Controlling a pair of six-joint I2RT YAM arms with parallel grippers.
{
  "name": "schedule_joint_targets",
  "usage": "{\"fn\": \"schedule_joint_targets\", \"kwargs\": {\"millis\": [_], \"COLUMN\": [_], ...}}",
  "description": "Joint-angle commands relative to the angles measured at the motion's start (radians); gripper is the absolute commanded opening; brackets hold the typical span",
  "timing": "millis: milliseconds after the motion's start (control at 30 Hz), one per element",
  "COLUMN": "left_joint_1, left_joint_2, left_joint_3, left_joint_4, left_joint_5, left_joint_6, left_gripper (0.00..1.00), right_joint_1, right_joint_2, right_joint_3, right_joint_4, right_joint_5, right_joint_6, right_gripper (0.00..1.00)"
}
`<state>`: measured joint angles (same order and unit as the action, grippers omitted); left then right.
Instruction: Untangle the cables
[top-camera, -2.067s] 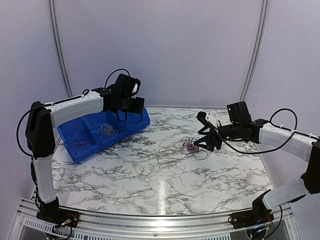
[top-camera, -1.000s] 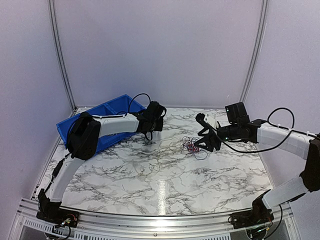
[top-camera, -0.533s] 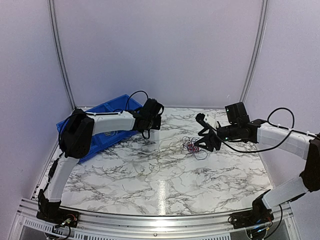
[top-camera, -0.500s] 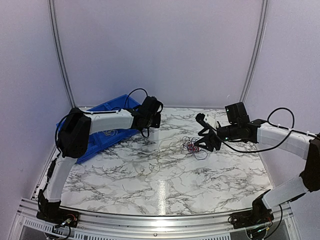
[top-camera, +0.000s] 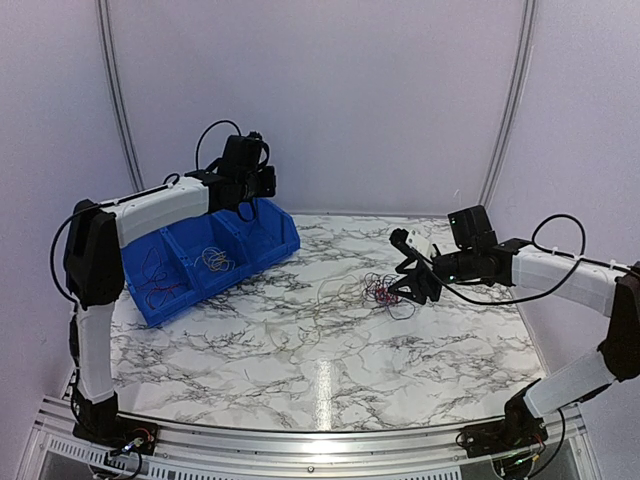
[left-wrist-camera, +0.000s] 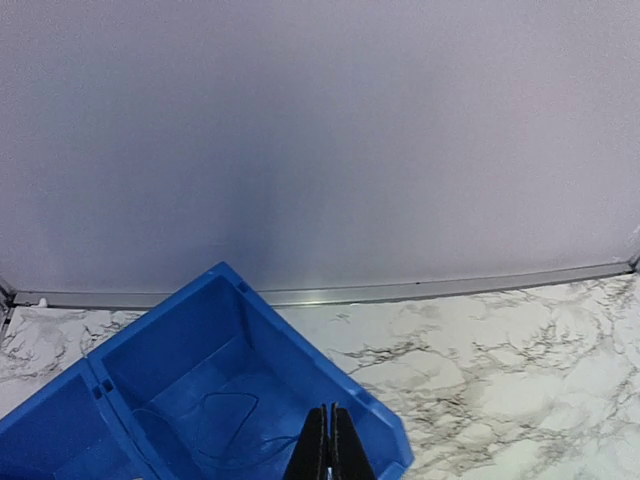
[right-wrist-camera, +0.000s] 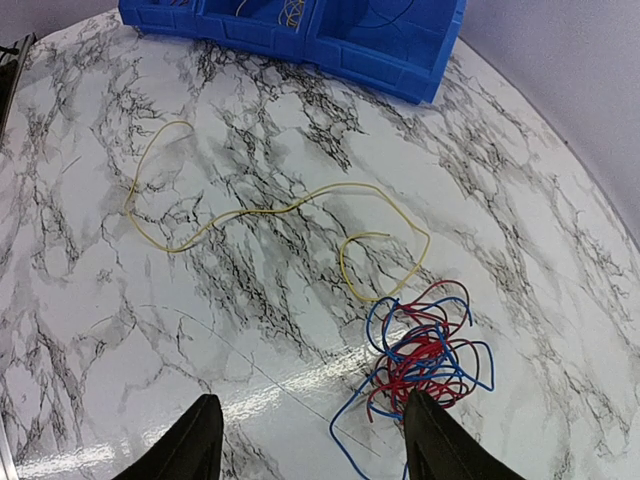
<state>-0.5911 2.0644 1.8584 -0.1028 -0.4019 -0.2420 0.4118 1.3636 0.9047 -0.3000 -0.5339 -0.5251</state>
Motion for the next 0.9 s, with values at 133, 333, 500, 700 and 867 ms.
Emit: {"fn": "schedule_joint_targets", "kwargs": {"millis": [133,333,500,700,867], "left_joint_1": [0.121,0.128,0.142,0.192,0.235], "left_joint_2": [0.113,0.07,0.012,0.031,0.073], "left_joint_3": [0.054,0.03,-0.016,-0.001,0.01], "left_joint_4": [-0.128,-0.184,-0.206,-0.293,-0.321], "left_joint_5": [0.012,0.003,-0.039,0.03,0.139], "left_joint_6": [-0.011,-0.047,-0.057,-0.152,-0.217], "left_gripper": [0.0,0.44,0.46,0.52,0.52], "right_joint_1": [-0.001,-0.001,-0.001,-0.001,-0.001], "right_joint_2": [0.017,0.034,0.052,0.053,0.051], "right_joint_3": [0.007,0.009,0.015,0.016,0.017], "right_joint_4": [0.002,0.0,-0.01,-0.014,-0.016], "right_joint_5": [0.015,0.014,0.008,0.009,0.009], "right_joint_6": [-0.008,-0.011,-0.017,-0.021,-0.021], "right_gripper": [0.62,0.62,0.62,0.62,0.62]}}
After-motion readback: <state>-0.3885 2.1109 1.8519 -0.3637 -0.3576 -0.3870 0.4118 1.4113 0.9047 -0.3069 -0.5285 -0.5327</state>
